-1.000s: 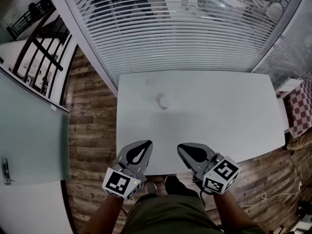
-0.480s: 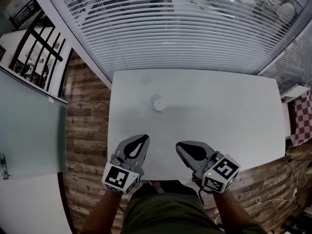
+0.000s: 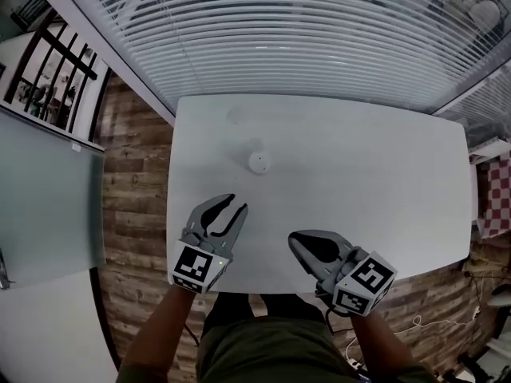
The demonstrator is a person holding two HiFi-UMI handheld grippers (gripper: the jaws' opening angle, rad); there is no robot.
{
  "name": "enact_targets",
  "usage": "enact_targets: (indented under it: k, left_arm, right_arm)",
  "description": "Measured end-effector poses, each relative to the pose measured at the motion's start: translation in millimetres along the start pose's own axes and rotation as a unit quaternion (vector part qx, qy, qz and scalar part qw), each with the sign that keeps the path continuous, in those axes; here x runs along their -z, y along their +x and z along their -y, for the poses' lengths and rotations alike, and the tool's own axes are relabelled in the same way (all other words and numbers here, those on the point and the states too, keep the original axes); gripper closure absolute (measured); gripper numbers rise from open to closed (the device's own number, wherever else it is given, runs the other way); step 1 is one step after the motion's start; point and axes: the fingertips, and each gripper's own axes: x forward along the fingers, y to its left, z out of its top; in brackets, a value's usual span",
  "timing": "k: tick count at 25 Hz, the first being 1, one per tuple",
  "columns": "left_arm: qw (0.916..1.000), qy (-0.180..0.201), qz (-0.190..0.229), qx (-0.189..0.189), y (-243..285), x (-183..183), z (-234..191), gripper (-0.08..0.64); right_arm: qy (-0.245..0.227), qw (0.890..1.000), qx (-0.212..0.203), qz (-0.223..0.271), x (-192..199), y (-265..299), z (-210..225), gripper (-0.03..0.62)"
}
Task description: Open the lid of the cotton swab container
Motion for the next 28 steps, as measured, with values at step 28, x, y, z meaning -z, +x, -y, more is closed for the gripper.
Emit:
enact_targets:
  k: [28]
  left_arm:
    - [0.975, 0.138, -0.114, 0.131, 122, 81, -45, 0.281]
  right_arm:
    - [0.053, 0.997, 0.037, -0.04, 45, 37, 40, 0.583]
